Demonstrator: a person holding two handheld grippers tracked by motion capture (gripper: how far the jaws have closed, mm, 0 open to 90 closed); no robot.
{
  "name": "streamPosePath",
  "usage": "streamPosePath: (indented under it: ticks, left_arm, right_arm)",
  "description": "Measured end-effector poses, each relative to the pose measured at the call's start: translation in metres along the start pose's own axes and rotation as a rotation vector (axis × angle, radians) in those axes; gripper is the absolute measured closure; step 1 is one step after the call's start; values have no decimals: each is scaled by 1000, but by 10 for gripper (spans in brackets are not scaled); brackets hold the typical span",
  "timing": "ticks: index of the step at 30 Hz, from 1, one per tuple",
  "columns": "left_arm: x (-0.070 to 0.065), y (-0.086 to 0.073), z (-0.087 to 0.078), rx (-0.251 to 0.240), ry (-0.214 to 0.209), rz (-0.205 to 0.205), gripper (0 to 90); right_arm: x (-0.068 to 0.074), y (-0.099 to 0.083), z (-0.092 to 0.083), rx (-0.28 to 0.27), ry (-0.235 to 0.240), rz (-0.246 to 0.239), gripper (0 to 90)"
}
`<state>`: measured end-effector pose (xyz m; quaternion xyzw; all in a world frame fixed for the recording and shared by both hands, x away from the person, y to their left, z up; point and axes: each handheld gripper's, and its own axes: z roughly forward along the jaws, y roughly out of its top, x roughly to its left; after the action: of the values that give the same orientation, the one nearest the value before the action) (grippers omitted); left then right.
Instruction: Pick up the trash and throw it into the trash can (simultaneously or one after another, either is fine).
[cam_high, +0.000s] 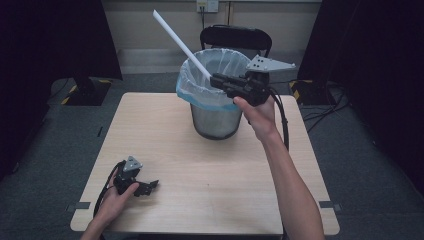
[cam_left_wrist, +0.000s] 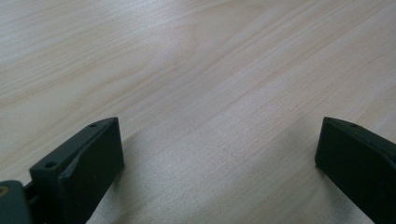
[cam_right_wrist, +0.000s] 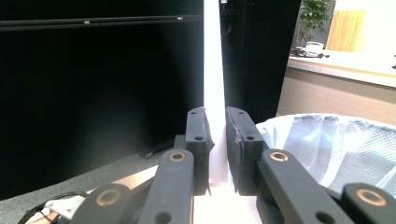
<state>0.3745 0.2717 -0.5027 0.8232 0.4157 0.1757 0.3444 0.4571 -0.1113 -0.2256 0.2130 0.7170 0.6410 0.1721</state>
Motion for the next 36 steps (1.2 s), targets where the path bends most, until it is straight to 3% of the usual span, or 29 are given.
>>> streamPosePath:
  ticks: [15, 29, 36]
  left_arm:
    - [0, 0, 0, 0, 0, 0, 6]
    - [0, 0, 0, 0, 0, 0, 6]
    - [0, 0, 0, 0, -1, 0, 6]
  right_arm:
    - [-26, 8, 12, 4, -34, 43, 801]
    - [-53, 8, 18, 61, -91, 92, 800]
    - [-58, 6, 20, 76, -99, 117, 799]
